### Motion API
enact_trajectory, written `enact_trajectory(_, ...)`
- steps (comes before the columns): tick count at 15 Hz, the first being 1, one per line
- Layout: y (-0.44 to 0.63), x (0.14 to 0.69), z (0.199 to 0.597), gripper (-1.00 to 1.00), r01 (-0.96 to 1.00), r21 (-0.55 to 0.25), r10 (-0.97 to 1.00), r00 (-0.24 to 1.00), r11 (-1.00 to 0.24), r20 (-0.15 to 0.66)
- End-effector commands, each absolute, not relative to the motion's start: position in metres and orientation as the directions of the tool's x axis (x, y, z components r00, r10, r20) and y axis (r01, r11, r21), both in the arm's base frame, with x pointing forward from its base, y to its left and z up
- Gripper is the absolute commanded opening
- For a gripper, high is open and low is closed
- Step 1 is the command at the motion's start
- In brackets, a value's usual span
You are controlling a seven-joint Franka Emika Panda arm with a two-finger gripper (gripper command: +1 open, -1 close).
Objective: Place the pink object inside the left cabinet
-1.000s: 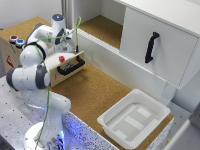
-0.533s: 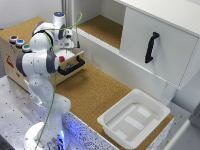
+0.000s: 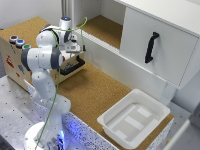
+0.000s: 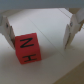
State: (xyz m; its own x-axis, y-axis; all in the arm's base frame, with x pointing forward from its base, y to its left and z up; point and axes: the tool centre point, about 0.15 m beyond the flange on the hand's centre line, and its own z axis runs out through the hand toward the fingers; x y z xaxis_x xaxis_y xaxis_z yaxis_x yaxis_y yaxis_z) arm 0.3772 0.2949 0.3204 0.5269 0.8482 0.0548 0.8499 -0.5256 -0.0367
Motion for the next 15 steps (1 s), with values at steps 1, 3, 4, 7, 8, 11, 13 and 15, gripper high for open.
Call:
enact_trajectory(1, 0.302, 0.352, 0.323, -1.00, 0.858, 0.058, 0.860, 0.509, -0.510, 0.028)
enact_trajectory(3, 0.298, 0.345, 0.322, -1.00, 0.839, 0.060, 0.840, 0.542, -0.541, 0.008)
enact_trajectory(4, 0.296, 0.341, 0.322, -1.00, 0.834, 0.047, 0.835, 0.550, -0.549, 0.007)
enact_trajectory(7, 0.289, 0.342, 0.321, -1.00, 0.801, 0.043, 0.802, 0.597, -0.597, 0.006)
enact_trajectory(8, 0.289, 0.341, 0.323, -1.00, 0.787, 0.060, 0.788, 0.615, -0.615, 0.010)
enact_trajectory(11, 0.290, 0.345, 0.345, -1.00, 0.722, 0.104, 0.729, 0.681, -0.684, 0.063)
enact_trajectory(13, 0.290, 0.355, 0.367, -1.00, 0.666, 0.110, 0.675, 0.726, -0.737, 0.131)
enact_trajectory(15, 0.288, 0.374, 0.396, -1.00, 0.588, 0.127, 0.600, 0.766, -0.799, 0.230)
